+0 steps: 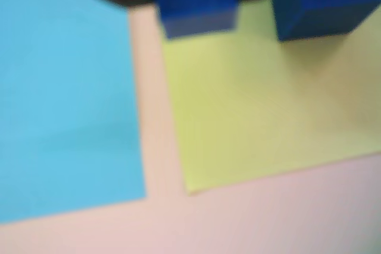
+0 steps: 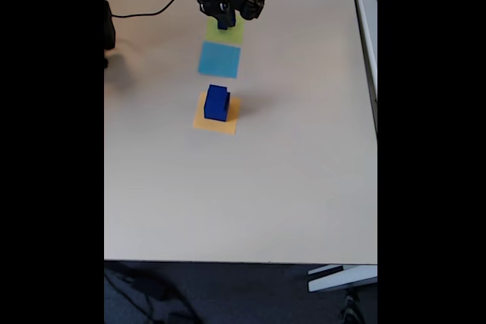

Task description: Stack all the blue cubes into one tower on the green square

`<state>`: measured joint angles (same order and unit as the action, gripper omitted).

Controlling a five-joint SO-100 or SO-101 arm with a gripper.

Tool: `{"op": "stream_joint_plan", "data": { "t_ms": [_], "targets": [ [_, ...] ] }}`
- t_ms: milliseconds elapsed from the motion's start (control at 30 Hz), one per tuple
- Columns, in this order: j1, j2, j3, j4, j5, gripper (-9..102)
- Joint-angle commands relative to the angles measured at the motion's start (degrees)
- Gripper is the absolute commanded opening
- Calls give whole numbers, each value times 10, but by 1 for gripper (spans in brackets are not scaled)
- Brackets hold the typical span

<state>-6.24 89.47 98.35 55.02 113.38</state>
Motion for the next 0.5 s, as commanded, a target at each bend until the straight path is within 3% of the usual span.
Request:
{"op": "stream_joint_plan", "data": {
  "t_ms": [0,467],
  "targets": [
    [-25,-8,-35,-1,46,0],
    [-62,-55,-51,-17,53,0]
  ]
}}
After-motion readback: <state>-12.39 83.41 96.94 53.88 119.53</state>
